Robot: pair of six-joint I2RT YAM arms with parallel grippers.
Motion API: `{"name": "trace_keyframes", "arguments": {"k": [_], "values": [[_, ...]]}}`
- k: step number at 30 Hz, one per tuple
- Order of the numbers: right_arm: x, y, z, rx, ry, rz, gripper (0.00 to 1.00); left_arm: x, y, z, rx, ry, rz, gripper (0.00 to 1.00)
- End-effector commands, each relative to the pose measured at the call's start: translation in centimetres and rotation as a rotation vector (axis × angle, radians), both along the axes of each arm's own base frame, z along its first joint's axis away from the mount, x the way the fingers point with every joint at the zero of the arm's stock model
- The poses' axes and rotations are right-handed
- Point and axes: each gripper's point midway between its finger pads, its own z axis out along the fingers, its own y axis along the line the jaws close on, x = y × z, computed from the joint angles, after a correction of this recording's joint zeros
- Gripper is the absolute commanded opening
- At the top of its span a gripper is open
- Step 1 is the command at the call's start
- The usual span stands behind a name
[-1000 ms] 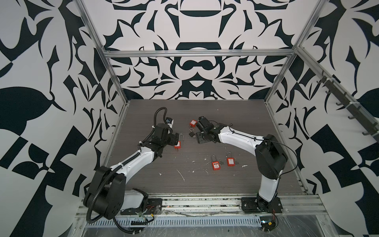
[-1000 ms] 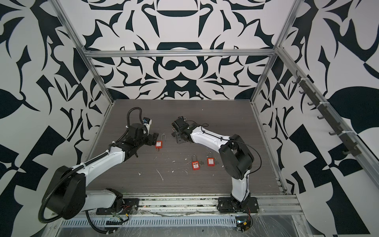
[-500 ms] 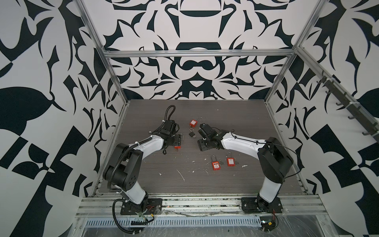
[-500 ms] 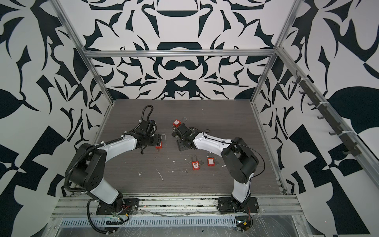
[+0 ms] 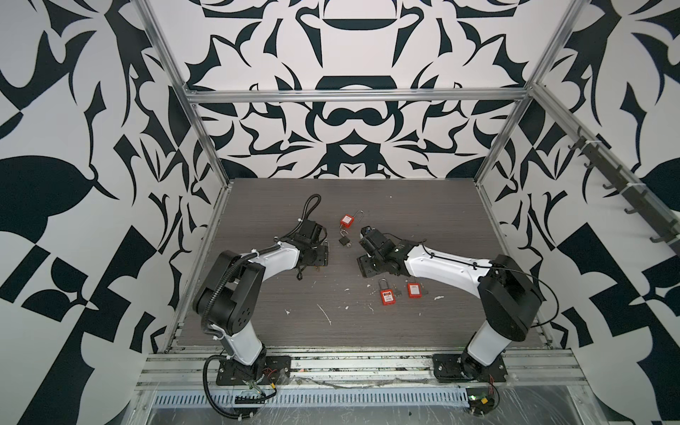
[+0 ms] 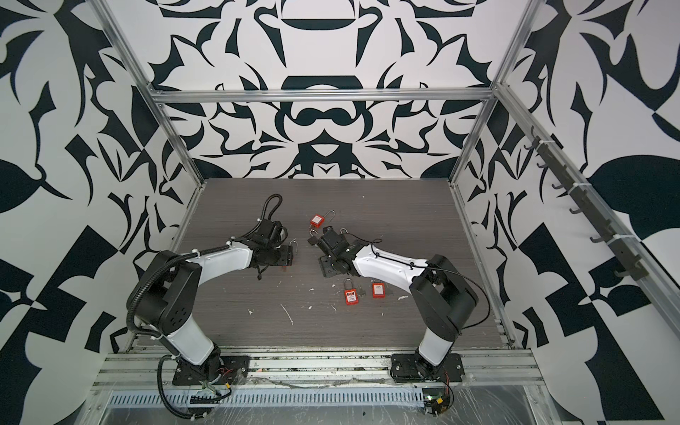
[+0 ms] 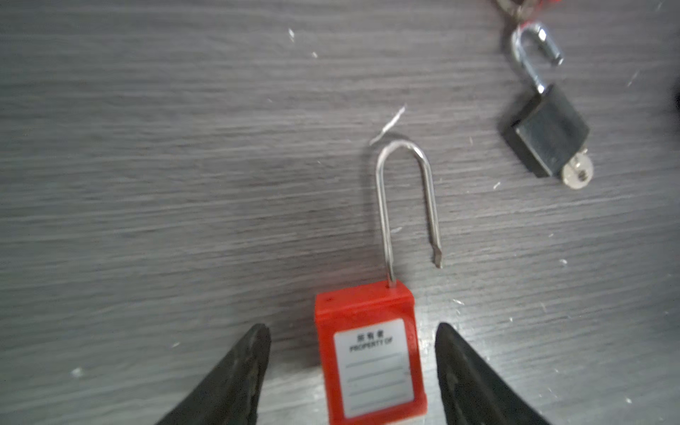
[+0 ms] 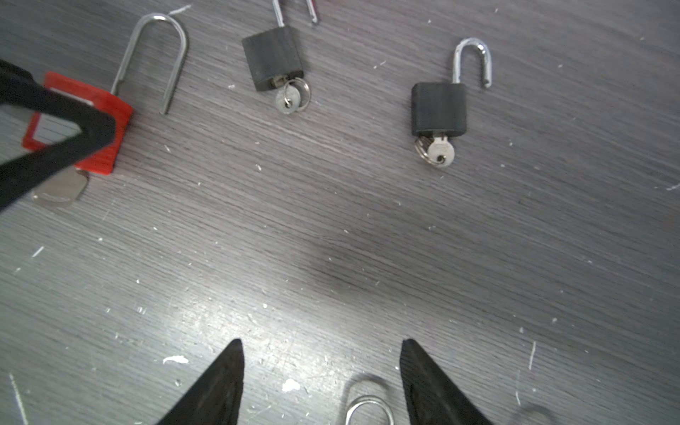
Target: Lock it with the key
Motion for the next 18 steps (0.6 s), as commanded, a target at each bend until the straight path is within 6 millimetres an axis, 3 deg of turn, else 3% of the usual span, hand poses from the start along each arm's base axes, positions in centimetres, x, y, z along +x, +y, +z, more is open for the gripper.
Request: {"name": "trace_keyframes", "arguments": {"k": [1, 18], "values": [[0.1, -0.6, 1.2, -0.011, -0.043, -0.020, 0.69, -0.3, 0.0, -0.8, 0.014, 0.021, 0.011, 0.69], [-0.6, -1.0, 0.6, -0.050, -0.051, -0.028, 0.69, -1.3, -0.9, -1.2, 0.118, 0.032, -0.074, 0.54]]}}
